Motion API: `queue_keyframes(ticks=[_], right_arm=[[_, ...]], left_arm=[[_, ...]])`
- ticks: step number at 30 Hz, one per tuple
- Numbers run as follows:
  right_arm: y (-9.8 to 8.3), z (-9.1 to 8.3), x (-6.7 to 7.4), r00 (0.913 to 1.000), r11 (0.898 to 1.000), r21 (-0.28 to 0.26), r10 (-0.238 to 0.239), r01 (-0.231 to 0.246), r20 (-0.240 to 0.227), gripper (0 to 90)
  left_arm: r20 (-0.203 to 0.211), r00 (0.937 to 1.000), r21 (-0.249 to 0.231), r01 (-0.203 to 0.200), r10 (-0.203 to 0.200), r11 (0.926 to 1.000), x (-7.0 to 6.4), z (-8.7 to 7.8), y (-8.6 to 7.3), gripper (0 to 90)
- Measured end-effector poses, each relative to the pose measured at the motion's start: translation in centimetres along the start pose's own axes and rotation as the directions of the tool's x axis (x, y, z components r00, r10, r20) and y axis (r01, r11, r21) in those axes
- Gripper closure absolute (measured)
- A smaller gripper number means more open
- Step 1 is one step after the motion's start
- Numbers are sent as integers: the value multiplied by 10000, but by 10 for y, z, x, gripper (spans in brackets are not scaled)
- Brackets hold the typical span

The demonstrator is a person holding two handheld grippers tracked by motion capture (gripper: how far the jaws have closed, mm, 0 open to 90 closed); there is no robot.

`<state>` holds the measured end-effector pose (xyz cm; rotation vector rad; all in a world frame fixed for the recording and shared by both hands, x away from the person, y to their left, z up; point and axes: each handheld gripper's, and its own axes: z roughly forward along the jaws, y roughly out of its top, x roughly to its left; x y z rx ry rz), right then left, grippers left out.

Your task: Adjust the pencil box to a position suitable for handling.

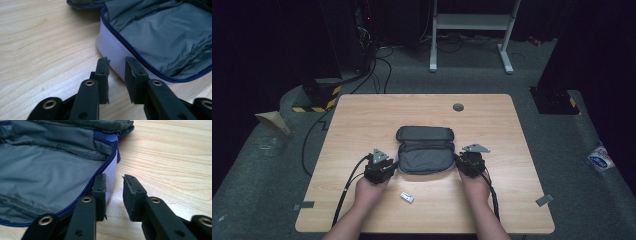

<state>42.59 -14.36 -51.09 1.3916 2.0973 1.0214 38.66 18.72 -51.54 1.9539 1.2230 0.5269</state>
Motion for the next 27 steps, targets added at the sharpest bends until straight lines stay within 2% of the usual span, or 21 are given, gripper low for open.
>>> queue_keyframes(ticks=[2, 5, 8, 12, 13, 14, 17, 19, 24, 26, 27], right_arm=[[0, -2, -2, 9999, 10000, 0, 89, -89, 144, 653], [-4, -7, -7, 9997, 9997, -98, 222, -221, 73, 617], [-15, -17, -13, 9998, 9997, -215, 137, -133, 166, 569], [-27, -27, -19, 9995, 9999, -96, 137, -134, 300, 440], [-27, -27, -19, 9995, 9999, -96, 137, -134, 300, 440], [-33, -32, -22, 9994, 9998, 50, 192, -193, 294, 393], [-39, -41, -23, 9987, 9999, -3, -142, 143, 483, 371], [-42, -48, -24, 9986, 9999, 64, -161, 158, 495, 342], [-51, -51, -25, 9980, 9973, 612, -438, 410, 455, 268], [-56, -52, -26, 9973, 9950, 907, -472, 420, 563, 253], [-57, -53, -27, 9976, 9955, 873, -405, 355, 562, 247]], left_arm=[[-65, 10000, -30, -7, 7, 10000, 2, -1, -4, 679], [-156, 9998, -46, 101, -101, 9999, 7, -4, -10, 647], [-380, 9992, 7, -140, 140, 9999, 14, -12, -17, 617], [-390, 9988, 87, -305, 308, 9995, 25, -22, -26, 558], [-390, 9988, 87, -305, 308, 9995, 25, -22, -26, 547], [-476, 9971, 338, -581, 596, 9977, 29, -29, -30, 526], [-495, 9961, 463, -711, 734, 9964, 34, -37, -36, 483], [-505, 9949, 525, -850, 877, 9950, 36, -41, -42, 462], [-255, 9988, 322, -404, 412, 9987, 45, -48, -52, 380], [-246, 9987, 355, -434, 442, 9984, 46, -50, -54, 328], [-230, 9987, 408, -451, 461, 9981, 46, -51, -55, 313]])
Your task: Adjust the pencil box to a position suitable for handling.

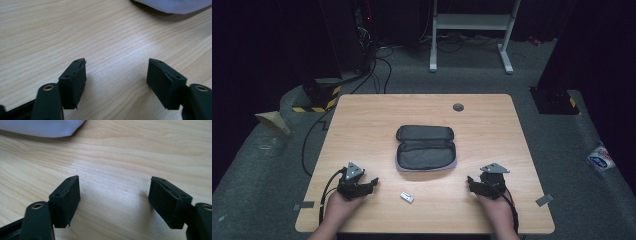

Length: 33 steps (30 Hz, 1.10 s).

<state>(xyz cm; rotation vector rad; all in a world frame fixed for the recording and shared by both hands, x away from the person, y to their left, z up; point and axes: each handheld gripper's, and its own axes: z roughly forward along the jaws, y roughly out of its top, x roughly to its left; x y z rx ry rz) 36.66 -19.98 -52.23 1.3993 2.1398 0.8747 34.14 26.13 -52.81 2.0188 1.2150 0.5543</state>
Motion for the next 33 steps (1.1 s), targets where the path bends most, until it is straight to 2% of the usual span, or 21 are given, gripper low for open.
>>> queue_keyframes(ticks=[6, 7, 10, 12, 14, 16, 19, 21, 22, 25, 28, 33], right_arm=[[-8, -6, -5, 9998, 9999, -44, 164, -163, 90, 168], [-9, -6, -5, 9994, 9996, -9, 282, -282, 224, 140], [-8, -5, -5, 9989, 9994, 32, 339, -341, 333, 131], [-8, -5, -5, 9986, 9993, 42, 383, -385, 352, 127], [-8, -5, -5, 9986, 9992, 43, 384, -386, 351, 128], [-8, -5, -5, 9986, 9992, 44, 395, -397, 355, 128], [-8, -5, -5, 9986, 9992, 35, 386, -387, 357, 129], [-7, -4, -4, 9984, 9992, 53, 398, -400, 397, 128], [-7, -4, -4, 9984, 9992, 53, 398, -400, 397, 128], [-7, -4, -4, 9983, 9992, 34, 399, -401, 419, 129], [-8, -4, -4, 9981, 9991, 15, 425, -426, 448, 131], [-8, -4, -4, 9984, 9991, 27, 420, -422, 382, 132]], left_arm=[[-57, 10000, 31, -18, 18, 10000, -1, -4, -4, 268], [-171, 9995, 1, -279, 279, 9996, -2, -4, -4, 267], [-136, 9993, -5, -356, 356, 9994, -3, -4, -4, 268], [6, 9989, 13, -479, 479, 9989, -4, -5, -4, 270], [175, 9994, 69, -315, 314, 9995, -3, -5, -4, 280], [296, 9990, -3, -324, 324, 9995, -2, -6, -5, 291], [366, 9985, -22, -413, 413, 9991, -3, -7, -6, 354], [641, 9963, 79, -572, 566, 9983, -7, -9, -5, 363], [641, 9963, 79, -572, 566, 9983, -7, -9, -5, 360], [972, 9903, 166, -1010, 990, 9947, -16, -7, -1, 358], [1141, 9882, 38, -1037, 1025, 9946, -22, -7, 2, 356], [1500, 9780, -169, -1441, 1450, 9894, -36, -9, 6, 359]])
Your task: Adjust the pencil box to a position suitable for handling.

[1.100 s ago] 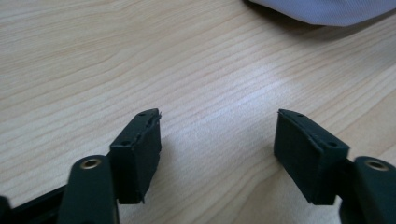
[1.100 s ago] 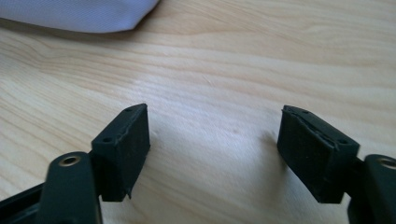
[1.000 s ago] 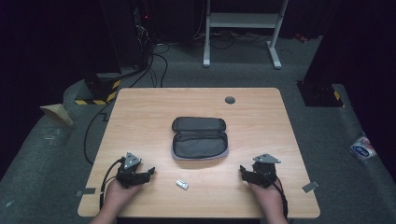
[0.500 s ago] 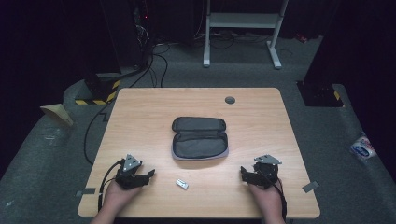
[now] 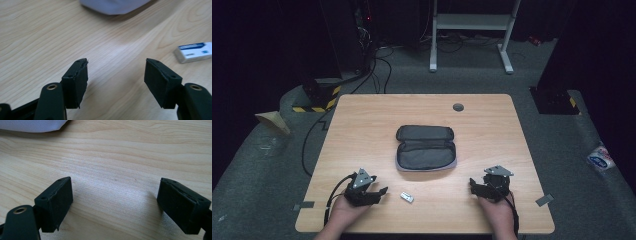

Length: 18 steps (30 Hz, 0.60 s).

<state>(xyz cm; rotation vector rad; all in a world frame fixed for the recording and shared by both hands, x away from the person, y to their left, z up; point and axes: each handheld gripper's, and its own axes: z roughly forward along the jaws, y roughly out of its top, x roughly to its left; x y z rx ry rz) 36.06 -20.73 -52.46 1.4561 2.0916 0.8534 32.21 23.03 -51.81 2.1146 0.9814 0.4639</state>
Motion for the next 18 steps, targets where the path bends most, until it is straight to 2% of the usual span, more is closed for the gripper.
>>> queue_keyframes(ticks=[6, 8, 11, 18], right_arm=[[0, 0, 0, 10000, 10000, 1, -4, 4, -6, 133], [0, 0, 0, 10000, 10000, 0, -14, 14, -11, 133], [1, 1, -1, 10000, 10000, 7, -27, 27, -20, 133], [1, 0, 0, 10000, 10000, 18, -3, 3, -13, 134]], left_arm=[[411, 9989, -306, -225, 237, 9993, -13, 0, 5, 367], [476, 9984, -305, -281, 295, 9991, -16, 2, 6, 367], [611, 9956, -175, -699, 708, 9974, -25, 6, 9, 358], [975, 9910, -224, -898, 915, 9957, -36, 10, 12, 366]])
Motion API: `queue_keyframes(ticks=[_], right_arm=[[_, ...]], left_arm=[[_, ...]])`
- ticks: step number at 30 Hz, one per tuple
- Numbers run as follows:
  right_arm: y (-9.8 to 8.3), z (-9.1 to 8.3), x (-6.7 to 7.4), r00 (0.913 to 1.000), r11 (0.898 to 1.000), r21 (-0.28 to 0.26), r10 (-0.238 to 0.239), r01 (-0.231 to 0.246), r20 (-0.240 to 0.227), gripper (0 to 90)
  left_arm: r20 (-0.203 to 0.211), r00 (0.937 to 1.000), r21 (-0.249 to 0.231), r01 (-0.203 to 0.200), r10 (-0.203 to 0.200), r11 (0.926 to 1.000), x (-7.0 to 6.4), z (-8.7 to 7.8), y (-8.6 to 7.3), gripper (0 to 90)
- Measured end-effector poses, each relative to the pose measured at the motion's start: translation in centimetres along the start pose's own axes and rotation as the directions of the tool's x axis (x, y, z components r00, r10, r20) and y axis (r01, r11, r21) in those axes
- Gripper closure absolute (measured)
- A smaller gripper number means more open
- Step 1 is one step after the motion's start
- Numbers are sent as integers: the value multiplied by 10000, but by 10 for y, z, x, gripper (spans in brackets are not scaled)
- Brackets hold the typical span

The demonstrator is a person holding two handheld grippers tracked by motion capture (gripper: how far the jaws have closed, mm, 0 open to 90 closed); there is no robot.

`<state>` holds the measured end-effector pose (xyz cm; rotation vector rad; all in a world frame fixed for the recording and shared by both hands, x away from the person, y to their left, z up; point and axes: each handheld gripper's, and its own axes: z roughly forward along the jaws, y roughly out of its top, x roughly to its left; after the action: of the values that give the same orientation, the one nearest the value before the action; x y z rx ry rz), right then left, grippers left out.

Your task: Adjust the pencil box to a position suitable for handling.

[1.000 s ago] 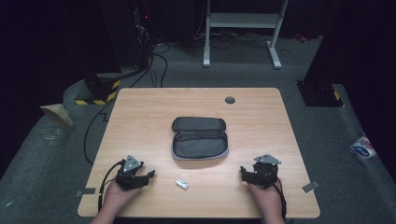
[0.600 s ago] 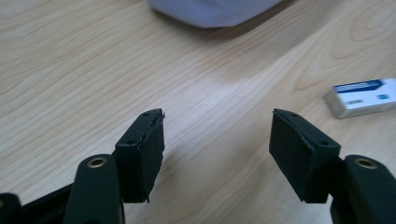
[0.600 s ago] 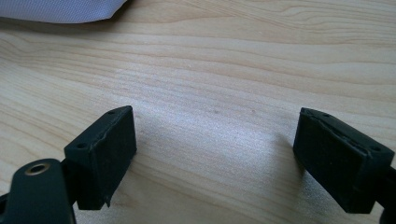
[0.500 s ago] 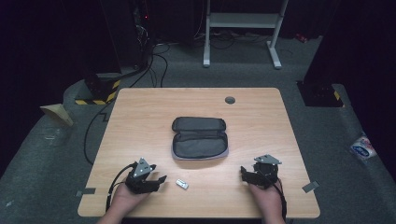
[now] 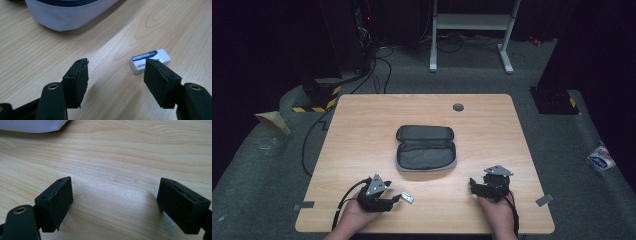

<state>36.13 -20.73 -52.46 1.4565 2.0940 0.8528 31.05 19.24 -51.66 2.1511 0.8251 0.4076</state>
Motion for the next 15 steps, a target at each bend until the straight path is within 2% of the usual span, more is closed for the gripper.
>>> queue_keyframes(ticks=[8, 15], right_arm=[[-1, -1, 0, 10000, 10000, -18, 36, -36, 27, 138], [-1, -1, 0, 10000, 10000, -20, 28, -28, 19, 138]], left_arm=[[281, 9993, -80, -239, 241, 9997, -10, 6, 6, 372], [413, 9985, 65, -370, 367, 9993, -17, 12, 8, 376]])
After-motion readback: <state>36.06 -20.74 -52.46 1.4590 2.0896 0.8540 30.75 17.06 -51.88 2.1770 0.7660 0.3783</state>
